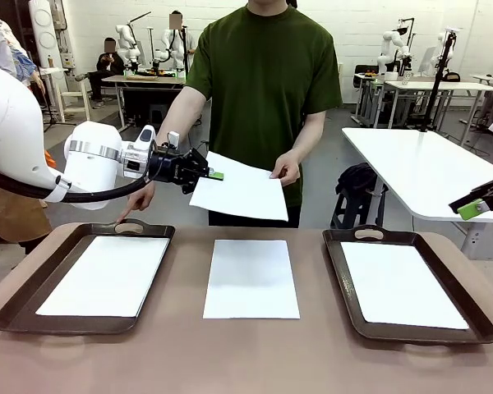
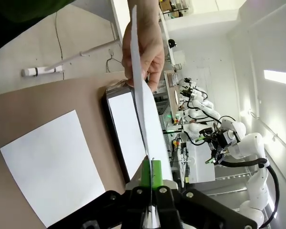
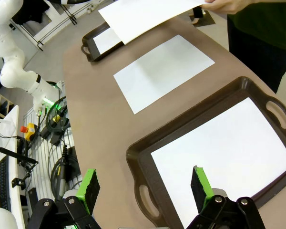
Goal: Sort the A4 documents.
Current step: Receive the A4 Paper.
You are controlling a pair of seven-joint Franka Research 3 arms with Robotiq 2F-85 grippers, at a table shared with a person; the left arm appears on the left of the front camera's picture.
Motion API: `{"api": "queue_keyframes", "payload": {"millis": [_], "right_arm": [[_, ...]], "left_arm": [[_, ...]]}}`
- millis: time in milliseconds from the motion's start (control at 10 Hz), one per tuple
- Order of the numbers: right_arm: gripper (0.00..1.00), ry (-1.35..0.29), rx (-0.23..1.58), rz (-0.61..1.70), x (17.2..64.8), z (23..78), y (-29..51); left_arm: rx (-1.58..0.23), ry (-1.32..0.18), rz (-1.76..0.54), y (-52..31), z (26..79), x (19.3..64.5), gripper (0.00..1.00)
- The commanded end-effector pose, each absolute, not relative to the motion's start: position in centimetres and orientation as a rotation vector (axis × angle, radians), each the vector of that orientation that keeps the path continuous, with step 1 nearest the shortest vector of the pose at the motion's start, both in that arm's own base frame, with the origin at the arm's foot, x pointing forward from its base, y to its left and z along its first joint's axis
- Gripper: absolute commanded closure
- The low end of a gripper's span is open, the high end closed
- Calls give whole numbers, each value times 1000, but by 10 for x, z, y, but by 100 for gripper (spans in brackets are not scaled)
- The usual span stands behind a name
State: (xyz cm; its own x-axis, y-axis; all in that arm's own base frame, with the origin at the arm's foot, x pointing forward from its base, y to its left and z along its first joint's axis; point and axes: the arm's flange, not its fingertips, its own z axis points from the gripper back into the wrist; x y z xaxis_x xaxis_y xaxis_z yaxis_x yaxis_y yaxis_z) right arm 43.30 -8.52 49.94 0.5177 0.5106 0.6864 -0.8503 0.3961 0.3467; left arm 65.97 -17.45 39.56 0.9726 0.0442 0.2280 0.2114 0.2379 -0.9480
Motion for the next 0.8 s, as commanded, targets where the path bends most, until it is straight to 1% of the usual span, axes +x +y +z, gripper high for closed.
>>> {"api": "queue_keyframes", "payload": {"millis": [0, 100, 700], "right_arm": [[0, -526, 749, 921, 432, 499, -85], [0, -526, 749, 921, 432, 499, -85], [0, -526, 749, 921, 432, 499, -85]], "left_arm": [[-1323, -255, -132, -178, 396, 652, 100], [-1329, -225, -116, -175, 396, 660, 100], [-1329, -225, -116, -175, 396, 660, 100]]}}
